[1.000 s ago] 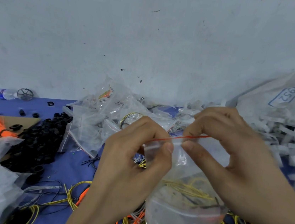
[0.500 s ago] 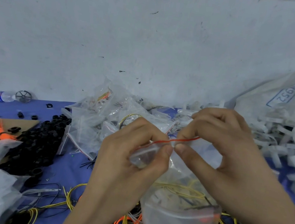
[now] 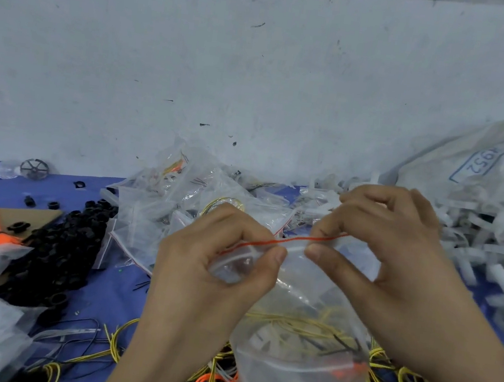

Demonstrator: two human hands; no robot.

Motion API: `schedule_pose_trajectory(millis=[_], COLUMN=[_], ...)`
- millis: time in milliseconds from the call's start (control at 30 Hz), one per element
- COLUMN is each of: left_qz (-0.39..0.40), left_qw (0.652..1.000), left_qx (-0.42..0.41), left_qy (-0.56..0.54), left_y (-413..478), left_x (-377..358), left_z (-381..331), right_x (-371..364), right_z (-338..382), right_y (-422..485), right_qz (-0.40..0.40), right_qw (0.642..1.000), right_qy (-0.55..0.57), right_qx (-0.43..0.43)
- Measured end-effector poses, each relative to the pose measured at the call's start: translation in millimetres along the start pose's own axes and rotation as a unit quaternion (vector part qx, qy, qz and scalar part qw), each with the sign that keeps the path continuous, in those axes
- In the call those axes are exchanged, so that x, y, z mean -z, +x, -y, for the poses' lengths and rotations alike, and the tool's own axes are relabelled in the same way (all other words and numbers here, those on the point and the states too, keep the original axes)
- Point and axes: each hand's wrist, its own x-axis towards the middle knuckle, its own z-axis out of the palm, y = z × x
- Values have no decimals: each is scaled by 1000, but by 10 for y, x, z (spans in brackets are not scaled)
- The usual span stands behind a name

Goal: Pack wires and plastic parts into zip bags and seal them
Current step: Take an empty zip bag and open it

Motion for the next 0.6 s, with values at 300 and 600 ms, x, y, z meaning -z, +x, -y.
schedule_pose_trajectory(millis=[300,600], left_qz=[1,7], left_qw=[999,999], left_qx=[-16,-19], left_qy=[42,46], left_y=[-1,-3], left_x=[46,40], left_z=[20,22], right_x=[12,29], right_z=[-55,-101], right_y=[-9,-8], right_qz=[-9,-20], right_qw=[1000,999], right_qy=[-2,-12], right_qx=[-18,-29])
